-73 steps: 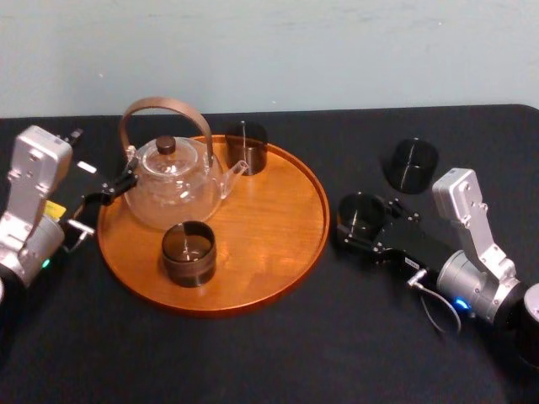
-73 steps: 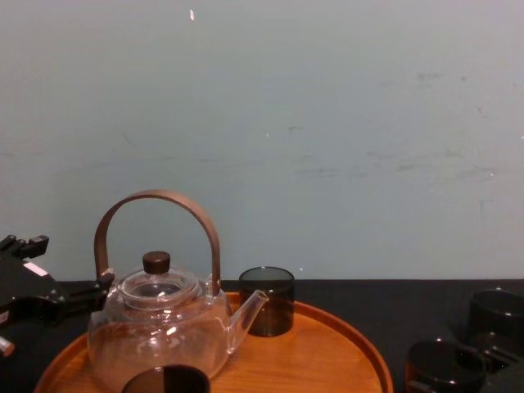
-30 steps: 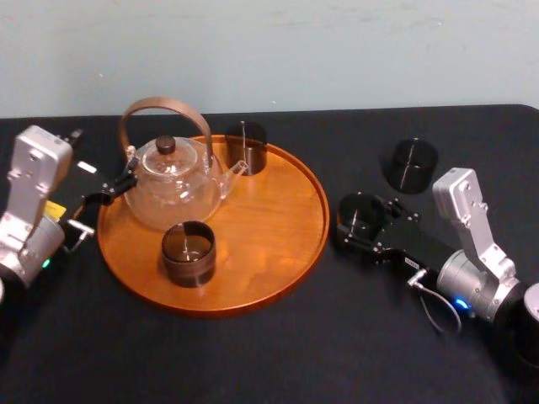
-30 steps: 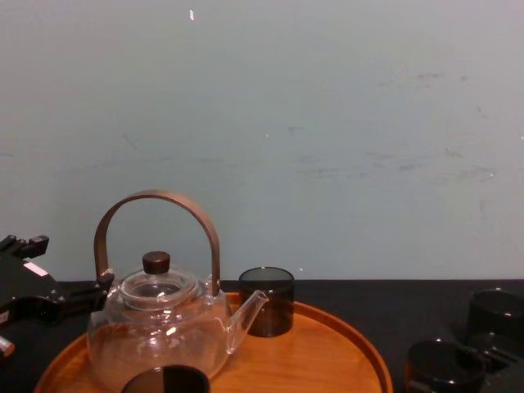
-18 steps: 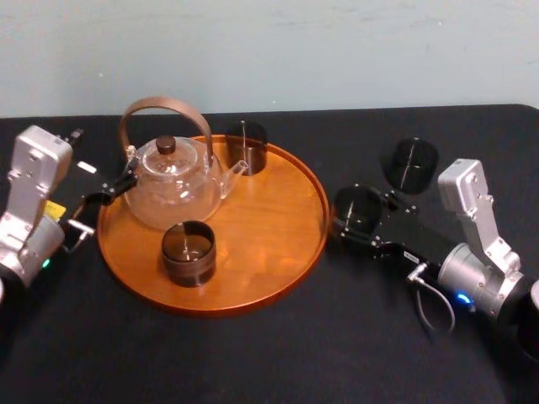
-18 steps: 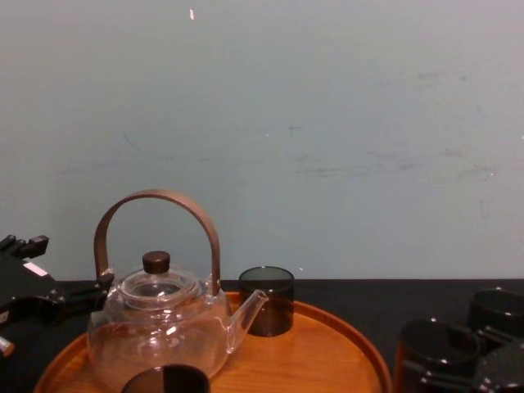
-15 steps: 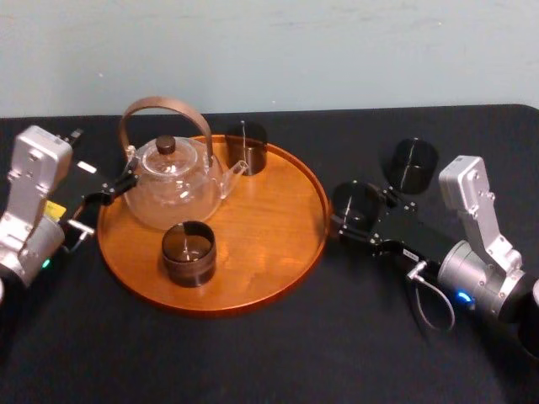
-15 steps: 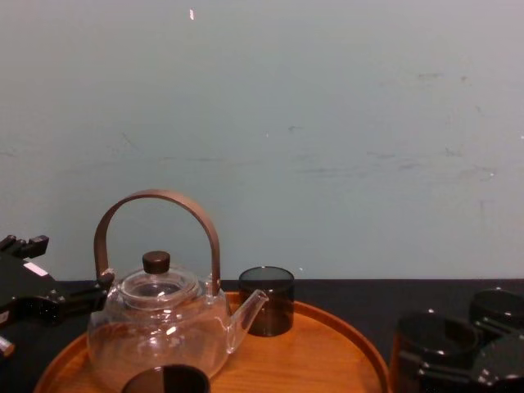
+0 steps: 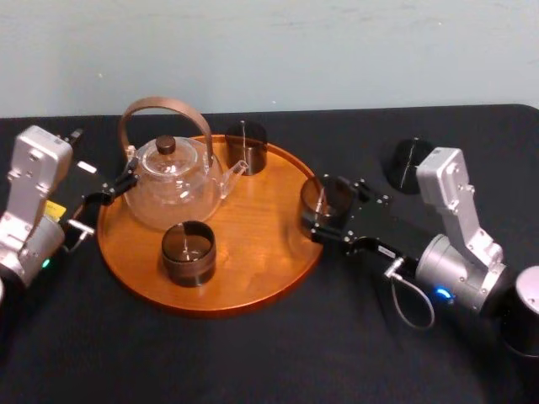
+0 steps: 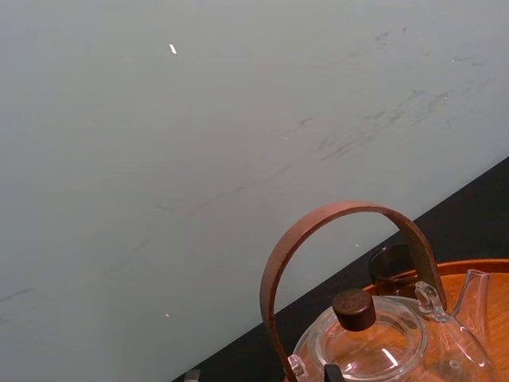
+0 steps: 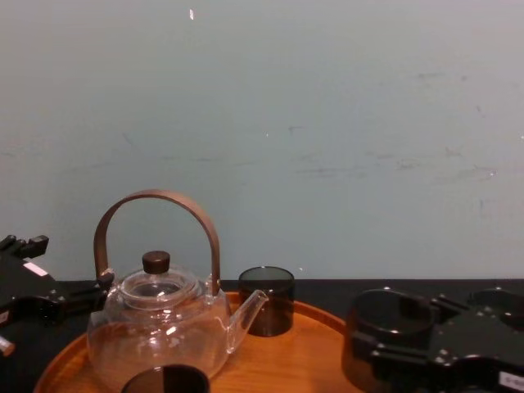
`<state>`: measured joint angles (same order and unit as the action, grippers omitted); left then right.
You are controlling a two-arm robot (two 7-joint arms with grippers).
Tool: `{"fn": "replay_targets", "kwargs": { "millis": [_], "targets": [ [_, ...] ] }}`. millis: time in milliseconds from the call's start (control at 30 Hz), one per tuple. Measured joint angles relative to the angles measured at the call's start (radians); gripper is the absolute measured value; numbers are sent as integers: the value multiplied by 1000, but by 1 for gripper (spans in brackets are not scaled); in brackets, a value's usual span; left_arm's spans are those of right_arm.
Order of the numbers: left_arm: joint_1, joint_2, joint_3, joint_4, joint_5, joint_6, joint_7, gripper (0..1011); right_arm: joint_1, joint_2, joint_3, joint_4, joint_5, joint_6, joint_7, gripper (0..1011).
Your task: Pick up the glass from the table and place it on the tray.
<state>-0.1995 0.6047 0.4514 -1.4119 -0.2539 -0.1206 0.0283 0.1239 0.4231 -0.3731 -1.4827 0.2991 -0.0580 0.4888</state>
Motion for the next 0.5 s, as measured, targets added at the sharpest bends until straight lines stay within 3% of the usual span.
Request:
{"fn": "replay_targets", "kwargs": {
  "millis": [500],
  "targets": [
    [0,0,0,0,0,0,0,1010,58,-56,-86,71,-18,0,19,906]
  ]
}}
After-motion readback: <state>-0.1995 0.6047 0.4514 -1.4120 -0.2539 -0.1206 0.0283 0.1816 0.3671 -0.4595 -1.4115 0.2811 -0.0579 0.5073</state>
